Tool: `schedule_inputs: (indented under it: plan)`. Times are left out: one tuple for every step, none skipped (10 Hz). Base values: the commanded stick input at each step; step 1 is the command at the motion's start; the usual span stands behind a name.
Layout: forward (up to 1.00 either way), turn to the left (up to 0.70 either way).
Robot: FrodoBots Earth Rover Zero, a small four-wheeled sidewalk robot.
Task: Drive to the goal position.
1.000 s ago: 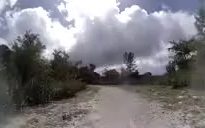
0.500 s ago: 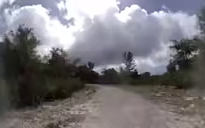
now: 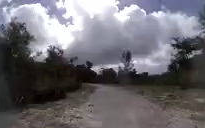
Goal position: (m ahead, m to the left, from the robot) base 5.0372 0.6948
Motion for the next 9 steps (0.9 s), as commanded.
schedule_inputs:
  plan:
    - [0.70,0.00]
    - [0.70,0.00]
    - [0.70,0.00]
    - [0.70,0.00]
    - [0.70,0.00]
    - [0.70,0.00]
    - [0.70,0.00]
    - [0.70,0.00]
    - [0.70,0.00]
